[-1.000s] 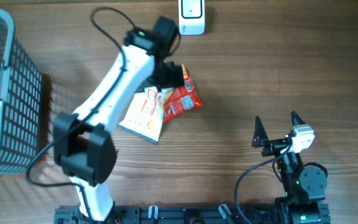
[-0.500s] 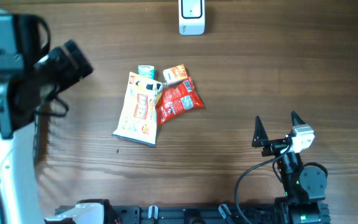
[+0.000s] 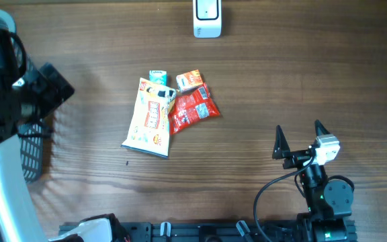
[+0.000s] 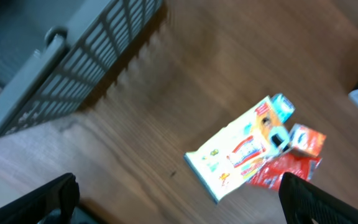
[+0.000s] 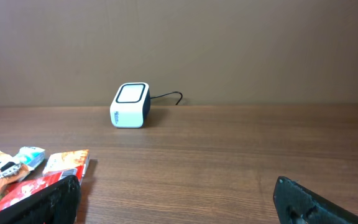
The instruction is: Scan the item barcode
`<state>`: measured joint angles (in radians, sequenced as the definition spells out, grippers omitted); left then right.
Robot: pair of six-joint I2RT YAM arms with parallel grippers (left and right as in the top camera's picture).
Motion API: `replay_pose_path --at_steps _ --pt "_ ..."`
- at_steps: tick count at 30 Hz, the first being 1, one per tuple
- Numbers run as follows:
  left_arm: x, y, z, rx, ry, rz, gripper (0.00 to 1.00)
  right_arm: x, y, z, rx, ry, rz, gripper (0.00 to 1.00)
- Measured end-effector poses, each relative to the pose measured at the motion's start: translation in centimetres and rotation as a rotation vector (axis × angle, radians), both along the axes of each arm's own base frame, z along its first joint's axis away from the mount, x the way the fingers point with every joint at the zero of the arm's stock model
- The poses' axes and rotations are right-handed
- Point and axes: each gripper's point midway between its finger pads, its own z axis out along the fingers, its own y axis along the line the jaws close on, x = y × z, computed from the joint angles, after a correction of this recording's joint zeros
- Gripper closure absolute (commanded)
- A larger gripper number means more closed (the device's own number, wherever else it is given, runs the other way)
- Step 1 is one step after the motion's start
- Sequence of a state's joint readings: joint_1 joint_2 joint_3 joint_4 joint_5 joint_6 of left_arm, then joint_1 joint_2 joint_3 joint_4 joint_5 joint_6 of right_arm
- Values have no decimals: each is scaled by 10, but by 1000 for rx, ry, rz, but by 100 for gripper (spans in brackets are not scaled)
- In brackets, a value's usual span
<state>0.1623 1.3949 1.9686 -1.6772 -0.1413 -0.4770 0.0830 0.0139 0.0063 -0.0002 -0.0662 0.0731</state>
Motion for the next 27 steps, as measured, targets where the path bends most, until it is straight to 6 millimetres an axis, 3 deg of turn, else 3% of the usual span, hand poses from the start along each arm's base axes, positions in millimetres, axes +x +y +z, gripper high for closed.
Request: replay_pose_path --at_steps 27 --pt "-1 -1 -1 -11 5 -1 0 0 0 0 0 0 0 0"
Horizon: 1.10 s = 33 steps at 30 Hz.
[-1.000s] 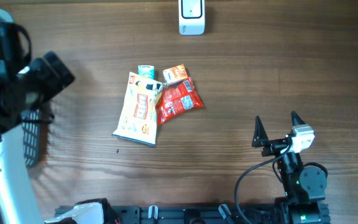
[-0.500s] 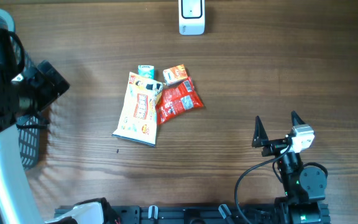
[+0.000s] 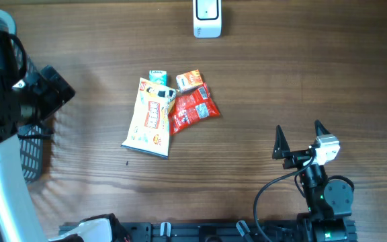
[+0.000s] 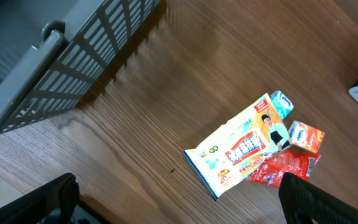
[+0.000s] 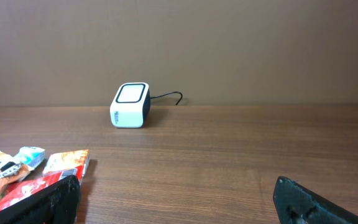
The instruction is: Scan the item barcode
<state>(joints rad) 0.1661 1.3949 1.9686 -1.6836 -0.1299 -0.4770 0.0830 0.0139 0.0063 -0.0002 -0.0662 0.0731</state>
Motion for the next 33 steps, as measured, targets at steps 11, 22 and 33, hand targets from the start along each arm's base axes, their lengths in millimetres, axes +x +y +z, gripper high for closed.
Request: replay_pose_path --at_steps 11,22,33 --pt "0 0 0 0 0 0 0 0 0 0 0 -1 0 0" --pt "0 0 0 0 0 0 0 -19 56 7 1004 308 322 0" --pt "0 0 0 -1 0 -1 0 -41 68 92 1194 188 567 0"
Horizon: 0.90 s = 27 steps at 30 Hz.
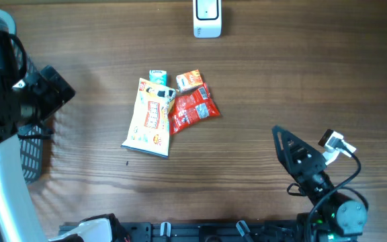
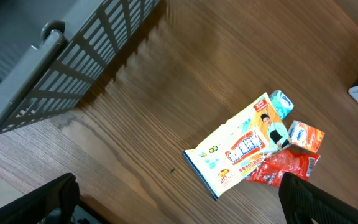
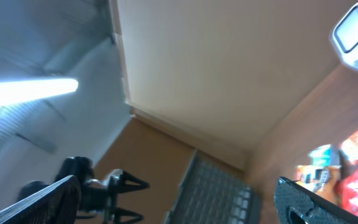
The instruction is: Scan the item barcode
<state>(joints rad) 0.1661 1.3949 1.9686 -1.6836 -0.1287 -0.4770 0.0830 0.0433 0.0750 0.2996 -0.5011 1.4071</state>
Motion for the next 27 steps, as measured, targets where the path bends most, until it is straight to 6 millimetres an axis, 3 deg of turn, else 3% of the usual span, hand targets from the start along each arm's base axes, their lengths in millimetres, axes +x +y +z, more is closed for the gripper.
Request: replay_pose_path --at_steps 7,10,13,16,17,18,21,23,27 --pt "0 -1 0 -3 0 -2 0 33 16 27 -419 161 42 1" --pt "0 -1 0 -6 -1 -3 0 56 39 29 -585 263 228 0" --pt "1 -1 -1 -6 3 -3 0 65 85 13 -719 337 494 0" --pt "1 -1 -1 -6 2 -3 0 66 145 -19 -844 324 666 0" --pt "1 -1 -1 -6 2 -3 0 69 162 -41 -897 358 678 0" --pt "1 -1 -1 -6 2 -3 0 72 170 -57 -928 402 669 0" --pt "1 -1 -1 -6 2 -3 0 80 183 -138 -1038 652 624 0" --pt "1 -1 -1 -6 2 -3 0 83 189 -176 -1060 736 637 0" --pt "1 -1 -1 -6 2 -3 0 83 220 -204 -1060 636 757 0"
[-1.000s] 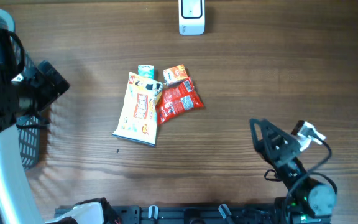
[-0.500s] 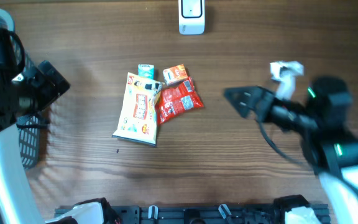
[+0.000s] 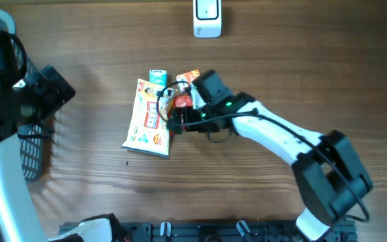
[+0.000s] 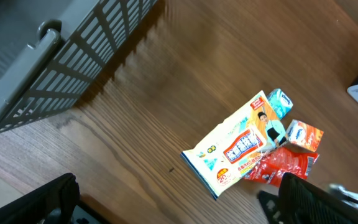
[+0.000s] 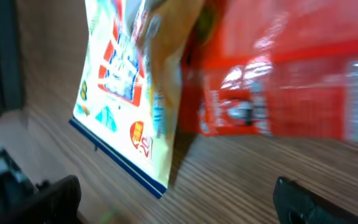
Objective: Scan the item barcode
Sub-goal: 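Reach the right gripper to the wet-wipes pack and grasp its edge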
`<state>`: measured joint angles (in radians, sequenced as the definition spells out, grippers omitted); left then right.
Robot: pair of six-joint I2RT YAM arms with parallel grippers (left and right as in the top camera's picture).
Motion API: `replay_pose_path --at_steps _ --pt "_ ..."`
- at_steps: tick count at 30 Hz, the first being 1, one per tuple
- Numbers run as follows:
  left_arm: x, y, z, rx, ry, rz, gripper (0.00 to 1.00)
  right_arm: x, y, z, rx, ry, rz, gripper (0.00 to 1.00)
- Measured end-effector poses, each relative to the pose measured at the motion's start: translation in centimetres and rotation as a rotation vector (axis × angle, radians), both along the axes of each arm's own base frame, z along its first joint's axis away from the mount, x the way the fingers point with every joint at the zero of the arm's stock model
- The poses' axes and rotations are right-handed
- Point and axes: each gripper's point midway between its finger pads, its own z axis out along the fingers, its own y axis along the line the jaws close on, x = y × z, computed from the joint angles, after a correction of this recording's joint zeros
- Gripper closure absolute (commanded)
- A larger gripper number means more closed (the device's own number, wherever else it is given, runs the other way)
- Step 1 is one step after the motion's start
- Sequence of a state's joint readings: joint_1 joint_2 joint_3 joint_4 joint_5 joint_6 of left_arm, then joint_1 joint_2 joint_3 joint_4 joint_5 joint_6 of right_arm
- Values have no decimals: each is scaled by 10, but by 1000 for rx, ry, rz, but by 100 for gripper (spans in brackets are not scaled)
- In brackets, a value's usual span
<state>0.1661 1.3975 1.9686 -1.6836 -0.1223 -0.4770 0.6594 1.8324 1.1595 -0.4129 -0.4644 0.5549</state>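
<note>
Several items lie in a heap mid-table: a yellow-and-white pouch (image 3: 148, 119), a red packet (image 3: 182, 102) beside it, a small blue-topped box (image 3: 157, 75) and a small orange box (image 3: 188, 77). The white scanner (image 3: 207, 19) stands at the far edge. My right gripper (image 3: 179, 119) is stretched out low over the heap. In its wrist view it (image 5: 176, 202) is open, with the pouch (image 5: 126, 81) and the red packet (image 5: 278, 93) just ahead of the fingers and nothing held. My left gripper (image 4: 179, 202) is open, high over the table's left side.
A grey slatted basket (image 4: 55, 68) stands at the left edge, under my left arm, and shows in the overhead view (image 3: 32, 151) too. The right arm's white links (image 3: 281, 138) cross the table from the front right corner to the heap.
My right arm was at the front right with its wrist camera tilted up at the ceiling. Now it reaches across to the heap, open jaws low at the pouch and red packet. The left arm has not moved.
At first my right gripper rested open at the front right, facing the scanner, and stayed so. Then it stood raised with its camera tilted upward. Now it is at the heap, still open. The items and the left arm have kept their places.
</note>
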Motion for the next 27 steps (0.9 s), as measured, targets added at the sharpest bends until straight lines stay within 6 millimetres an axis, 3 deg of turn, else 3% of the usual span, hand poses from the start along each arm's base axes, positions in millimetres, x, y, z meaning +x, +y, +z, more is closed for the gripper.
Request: replay_pose_path --at_steps 6,19,24,27 --pt "0 0 0 0 0 0 0 -17 27 4 56 -12 84 0" --pt "0 0 0 0 0 0 0 -23 42 -4 -50 -105 24 0" --pt "0 0 0 0 0 0 0 -12 44 -12 -80 -156 -39 0" --pt "0 0 0 0 0 0 0 -4 54 -27 -61 -163 -48 0"
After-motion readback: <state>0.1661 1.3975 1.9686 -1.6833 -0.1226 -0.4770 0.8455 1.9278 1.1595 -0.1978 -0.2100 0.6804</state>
